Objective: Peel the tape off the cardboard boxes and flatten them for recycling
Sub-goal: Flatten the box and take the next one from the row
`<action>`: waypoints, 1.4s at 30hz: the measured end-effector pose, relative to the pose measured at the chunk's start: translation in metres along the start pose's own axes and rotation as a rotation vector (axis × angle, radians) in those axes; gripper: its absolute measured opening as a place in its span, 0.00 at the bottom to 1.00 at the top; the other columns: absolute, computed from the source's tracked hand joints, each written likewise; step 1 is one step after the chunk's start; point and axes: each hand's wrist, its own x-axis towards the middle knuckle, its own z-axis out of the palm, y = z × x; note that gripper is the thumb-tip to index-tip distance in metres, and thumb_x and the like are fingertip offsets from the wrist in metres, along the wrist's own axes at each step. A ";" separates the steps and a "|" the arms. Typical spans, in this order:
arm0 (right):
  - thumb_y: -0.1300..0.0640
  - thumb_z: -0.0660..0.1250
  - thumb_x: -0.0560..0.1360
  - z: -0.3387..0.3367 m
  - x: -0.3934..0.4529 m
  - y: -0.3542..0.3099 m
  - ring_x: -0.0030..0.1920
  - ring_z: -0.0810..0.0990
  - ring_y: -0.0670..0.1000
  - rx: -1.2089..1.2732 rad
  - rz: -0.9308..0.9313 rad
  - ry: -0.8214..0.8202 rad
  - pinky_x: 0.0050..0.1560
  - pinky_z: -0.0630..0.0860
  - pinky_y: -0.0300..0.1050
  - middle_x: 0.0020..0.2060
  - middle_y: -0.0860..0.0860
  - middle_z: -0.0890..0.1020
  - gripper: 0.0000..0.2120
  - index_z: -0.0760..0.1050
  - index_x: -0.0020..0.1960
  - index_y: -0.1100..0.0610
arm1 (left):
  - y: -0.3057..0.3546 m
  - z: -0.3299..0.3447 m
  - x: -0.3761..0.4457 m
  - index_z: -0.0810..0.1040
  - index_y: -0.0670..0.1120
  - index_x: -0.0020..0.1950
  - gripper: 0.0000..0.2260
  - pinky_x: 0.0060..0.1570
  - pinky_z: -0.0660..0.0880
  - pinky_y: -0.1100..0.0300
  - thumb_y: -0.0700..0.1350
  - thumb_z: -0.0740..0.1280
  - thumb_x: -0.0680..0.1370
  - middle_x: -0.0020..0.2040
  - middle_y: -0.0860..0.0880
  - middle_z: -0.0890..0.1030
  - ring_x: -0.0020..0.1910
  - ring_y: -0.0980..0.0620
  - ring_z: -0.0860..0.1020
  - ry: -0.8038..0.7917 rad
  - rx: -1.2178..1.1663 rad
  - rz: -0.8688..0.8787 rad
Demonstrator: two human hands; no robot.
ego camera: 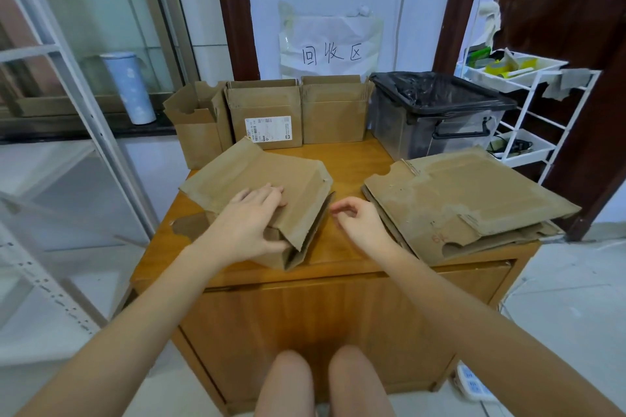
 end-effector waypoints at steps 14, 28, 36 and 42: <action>0.56 0.68 0.76 0.008 0.031 -0.006 0.47 0.78 0.46 -0.084 -0.032 0.056 0.46 0.76 0.36 0.44 0.47 0.77 0.08 0.71 0.53 0.54 | 0.030 0.027 0.006 0.78 0.37 0.61 0.26 0.62 0.70 0.45 0.53 0.51 0.79 0.53 0.38 0.83 0.55 0.42 0.81 0.477 -0.139 -0.265; 0.47 0.71 0.72 0.033 0.072 -0.015 0.49 0.78 0.50 -0.683 -0.061 0.152 0.47 0.79 0.46 0.49 0.51 0.78 0.18 0.70 0.56 0.55 | 0.034 0.025 0.007 0.84 0.38 0.51 0.20 0.46 0.79 0.49 0.50 0.58 0.77 0.44 0.43 0.85 0.45 0.44 0.84 0.550 -0.050 -0.264; 0.47 0.62 0.78 0.027 0.073 -0.009 0.47 0.80 0.53 -0.811 -0.124 0.107 0.41 0.75 0.44 0.48 0.52 0.81 0.14 0.71 0.58 0.55 | 0.029 0.032 0.012 0.84 0.38 0.49 0.20 0.50 0.78 0.50 0.50 0.57 0.77 0.45 0.41 0.85 0.45 0.44 0.84 0.616 -0.044 -0.245; 0.53 0.59 0.81 0.027 0.076 -0.002 0.52 0.80 0.58 -0.659 -0.016 0.185 0.47 0.78 0.50 0.52 0.56 0.81 0.13 0.71 0.60 0.59 | 0.031 0.030 0.010 0.85 0.40 0.47 0.19 0.45 0.80 0.50 0.50 0.59 0.75 0.43 0.43 0.85 0.44 0.44 0.84 0.674 0.012 -0.238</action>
